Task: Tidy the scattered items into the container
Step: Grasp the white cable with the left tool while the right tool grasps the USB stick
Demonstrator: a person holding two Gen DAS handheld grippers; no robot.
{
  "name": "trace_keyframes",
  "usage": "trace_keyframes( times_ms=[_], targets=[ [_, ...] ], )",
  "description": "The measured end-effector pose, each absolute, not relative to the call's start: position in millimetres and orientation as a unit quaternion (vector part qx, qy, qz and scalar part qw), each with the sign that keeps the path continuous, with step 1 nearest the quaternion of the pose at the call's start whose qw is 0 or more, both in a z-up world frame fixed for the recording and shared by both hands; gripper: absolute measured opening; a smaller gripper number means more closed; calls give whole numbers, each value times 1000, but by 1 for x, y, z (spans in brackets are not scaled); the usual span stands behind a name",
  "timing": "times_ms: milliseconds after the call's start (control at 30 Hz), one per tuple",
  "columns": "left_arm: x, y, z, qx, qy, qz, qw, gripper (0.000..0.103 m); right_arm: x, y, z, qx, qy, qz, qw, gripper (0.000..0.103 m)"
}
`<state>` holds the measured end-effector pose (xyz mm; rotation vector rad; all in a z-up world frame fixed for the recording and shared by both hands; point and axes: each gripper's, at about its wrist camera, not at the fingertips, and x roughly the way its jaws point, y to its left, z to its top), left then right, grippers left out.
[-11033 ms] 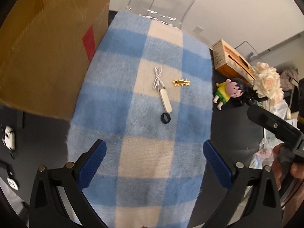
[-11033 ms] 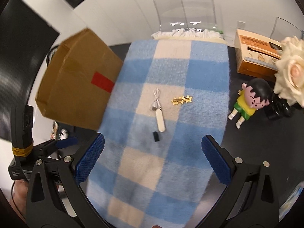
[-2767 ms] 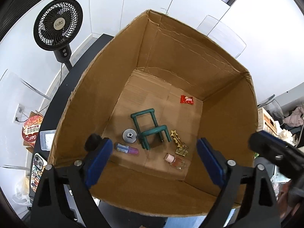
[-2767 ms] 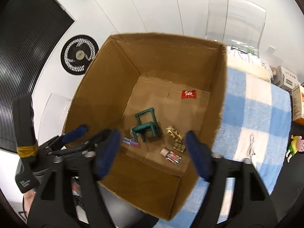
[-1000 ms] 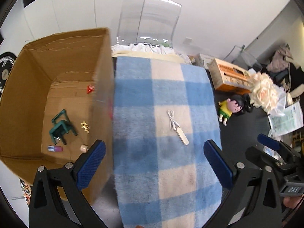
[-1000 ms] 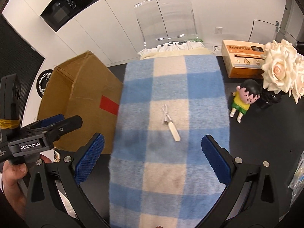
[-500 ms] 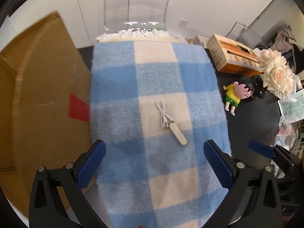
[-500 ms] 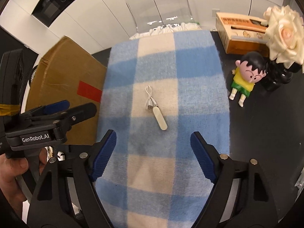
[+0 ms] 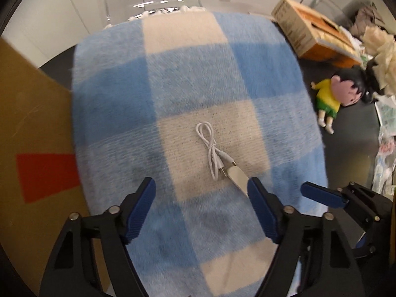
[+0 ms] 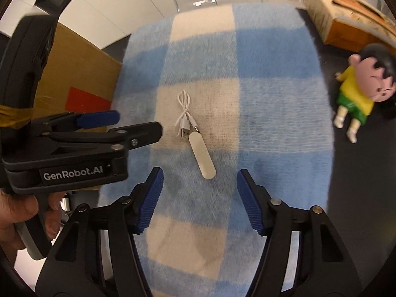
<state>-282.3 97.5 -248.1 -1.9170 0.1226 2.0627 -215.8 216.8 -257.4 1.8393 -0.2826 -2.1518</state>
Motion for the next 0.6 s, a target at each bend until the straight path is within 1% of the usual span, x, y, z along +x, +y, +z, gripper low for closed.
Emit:
trace_keyframes(
  times_ms=[67, 133, 167, 200, 267, 433, 467, 533, 567, 600],
  targets=[
    [-286, 100, -258, -677, 43, 716, 166, 68, -219, 214, -271, 646, -95, -743, 150, 57],
    [-287, 102, -265, -681, 47, 711, 169, 66, -221, 211, -280, 647, -98, -740, 154, 56],
    [-287, 102, -269, -683, 48, 709, 172, 62, -222, 210, -283, 647, -100, -740, 157, 53],
    [-287, 103, -273, -684, 48, 706, 174, 56, -224, 208, -285, 646, -100, -739, 160, 52],
    [-287, 104, -278, -687, 50, 703, 178, 51, -226, 205, -288, 646, -94, -740, 160, 50],
    [-288, 105, -284, -687, 35, 699, 195, 49, -229, 201, -295, 648, -81, -739, 164, 45],
    [-288, 105, -285, -688, 34, 698, 198, 45, -230, 200, -298, 649, -81, -738, 163, 42],
    [-288, 108, -287, -688, 35, 696, 203, 41, -231, 201, -302, 652, -82, -736, 163, 40],
    [-288, 109, -288, -687, 37, 696, 205, 36, -231, 201, -305, 653, -82, -735, 164, 39],
    [-287, 109, -288, -688, 36, 695, 206, 33, -230, 201, -307, 655, -81, -734, 161, 39]
  ],
)
